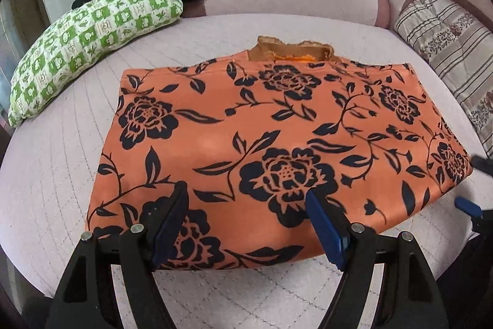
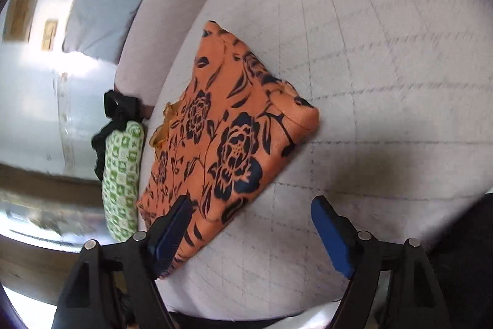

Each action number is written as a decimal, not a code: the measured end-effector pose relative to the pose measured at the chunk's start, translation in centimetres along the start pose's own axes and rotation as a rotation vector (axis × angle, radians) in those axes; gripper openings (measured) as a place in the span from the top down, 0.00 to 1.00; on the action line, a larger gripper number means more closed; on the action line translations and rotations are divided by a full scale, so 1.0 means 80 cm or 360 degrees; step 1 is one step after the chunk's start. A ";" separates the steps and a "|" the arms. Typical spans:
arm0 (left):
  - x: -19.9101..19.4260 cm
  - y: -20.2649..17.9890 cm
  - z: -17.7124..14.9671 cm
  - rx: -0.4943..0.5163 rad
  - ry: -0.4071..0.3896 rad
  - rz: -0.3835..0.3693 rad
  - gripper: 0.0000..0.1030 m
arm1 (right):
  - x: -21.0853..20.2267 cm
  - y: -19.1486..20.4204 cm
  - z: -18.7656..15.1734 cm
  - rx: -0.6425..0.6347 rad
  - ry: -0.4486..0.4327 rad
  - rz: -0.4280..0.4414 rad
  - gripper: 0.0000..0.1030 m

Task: Fold small clothes

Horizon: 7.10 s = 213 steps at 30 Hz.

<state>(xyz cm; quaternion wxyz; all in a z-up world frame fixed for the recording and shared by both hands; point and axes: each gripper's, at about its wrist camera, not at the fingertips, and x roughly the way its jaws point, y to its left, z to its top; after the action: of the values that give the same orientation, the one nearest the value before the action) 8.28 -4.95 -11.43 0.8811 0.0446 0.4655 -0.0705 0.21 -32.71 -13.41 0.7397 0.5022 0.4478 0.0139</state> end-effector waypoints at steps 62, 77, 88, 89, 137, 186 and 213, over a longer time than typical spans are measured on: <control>-0.037 0.048 0.020 -0.0226 -0.0189 -0.0036 0.22 | -0.006 0.147 0.030 -0.0690 -0.0288 -0.0333 0.86; -0.085 0.309 -0.104 -0.1054 -0.0244 0.0218 0.23 | 0.230 0.356 -0.304 -0.1909 0.0418 -0.0347 0.88; -0.081 0.299 -0.093 -0.0983 -0.0297 0.0104 0.23 | 0.229 0.346 -0.309 -0.1924 0.0511 -0.0263 0.69; -0.082 0.297 -0.093 -0.0975 -0.0295 0.0090 0.23 | 0.223 0.343 -0.310 -0.1927 0.0477 -0.0218 0.65; -0.018 0.123 0.031 -0.0287 -0.0008 0.0057 0.52 | 0.104 0.208 -0.061 -0.0508 0.0516 0.0190 0.20; -0.001 0.152 0.008 -0.0348 -0.0086 -0.0117 0.49 | 0.227 0.275 -0.040 -0.0911 0.0310 -0.0117 0.32; 0.046 0.229 0.101 -0.0587 0.0134 -0.0548 0.40 | 0.177 0.297 -0.140 -0.1360 0.0408 0.0008 0.26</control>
<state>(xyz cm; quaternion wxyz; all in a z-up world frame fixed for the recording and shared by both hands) 19.95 11.68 -9.69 0.8293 -0.1938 0.5074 -0.1314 11.33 -6.10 -5.69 0.8192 0.1467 0.4888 0.2615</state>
